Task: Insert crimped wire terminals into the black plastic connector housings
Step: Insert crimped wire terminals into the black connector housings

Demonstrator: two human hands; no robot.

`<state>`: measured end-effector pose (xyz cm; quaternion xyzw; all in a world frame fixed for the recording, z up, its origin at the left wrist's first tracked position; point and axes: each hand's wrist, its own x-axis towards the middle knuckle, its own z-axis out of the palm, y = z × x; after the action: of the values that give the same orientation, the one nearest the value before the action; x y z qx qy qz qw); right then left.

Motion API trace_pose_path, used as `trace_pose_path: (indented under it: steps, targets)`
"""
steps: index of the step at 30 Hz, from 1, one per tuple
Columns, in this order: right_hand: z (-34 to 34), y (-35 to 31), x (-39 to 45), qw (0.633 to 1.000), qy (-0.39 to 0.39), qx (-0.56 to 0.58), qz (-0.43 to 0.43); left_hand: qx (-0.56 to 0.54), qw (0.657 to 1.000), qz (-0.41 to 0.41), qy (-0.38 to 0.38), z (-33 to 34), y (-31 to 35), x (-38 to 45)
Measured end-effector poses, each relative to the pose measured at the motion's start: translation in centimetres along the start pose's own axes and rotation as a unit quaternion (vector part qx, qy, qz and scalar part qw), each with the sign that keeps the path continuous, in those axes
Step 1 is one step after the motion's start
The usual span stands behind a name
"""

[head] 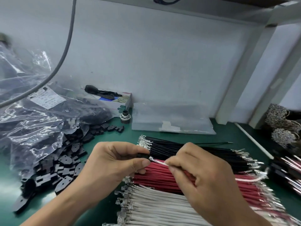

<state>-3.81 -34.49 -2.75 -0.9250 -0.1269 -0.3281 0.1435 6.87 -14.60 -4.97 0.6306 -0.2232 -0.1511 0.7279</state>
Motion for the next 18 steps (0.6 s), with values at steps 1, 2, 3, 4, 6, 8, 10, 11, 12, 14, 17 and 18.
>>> trace_pose_path:
  steps: [1,2,3,4,6,8,10,11,12,14,17,18]
  targets:
    - [0.4,0.2,-0.3,1.0,0.017,0.012,0.01,0.005,1.0,0.001,-0.003,0.0,-0.1,0.1]
    - [0.6,0.1,-0.4,0.999,0.026,0.011,0.018,0.009,1.0,0.002,-0.005,0.1,-0.1,0.1]
    - [0.8,0.2,-0.5,0.999,0.032,0.005,0.016,0.01,1.0,0.003,-0.005,0.1,-0.2,0.0]
    - [0.9,0.3,-0.5,0.999,0.037,-0.005,0.013,0.009,1.0,0.004,-0.003,0.1,-0.2,0.0]
    - [1.0,0.5,-0.4,0.999,0.048,-0.021,0.006,0.01,1.0,0.005,-0.002,0.2,-0.2,-0.1]
    - [1.2,0.5,-0.3,0.998,0.051,-0.022,-0.008,0.017,1.0,0.008,-0.006,0.1,-0.1,-0.1]
    - [1.5,0.3,-0.4,0.999,0.044,0.025,0.006,0.027,0.999,0.014,-0.017,-0.1,0.0,0.0]
    - [1.6,0.3,-0.5,0.997,0.039,0.061,0.025,0.033,0.999,0.016,-0.022,-0.2,0.1,0.0]
    - [1.7,0.3,-0.5,0.994,0.037,0.094,0.044,0.038,0.999,0.016,-0.026,-0.2,0.1,0.0]
    - [1.9,0.3,-0.6,0.988,0.039,0.129,0.07,0.036,0.999,0.011,-0.029,-0.3,0.2,0.0]
    - [1.8,0.1,-0.5,0.993,0.051,0.086,0.054,0.051,0.998,0.007,-0.041,-0.3,0.2,0.0]
    - [1.8,0.0,-0.5,0.996,0.054,0.056,0.038,0.058,0.997,0.008,-0.04,-0.4,0.2,0.0]
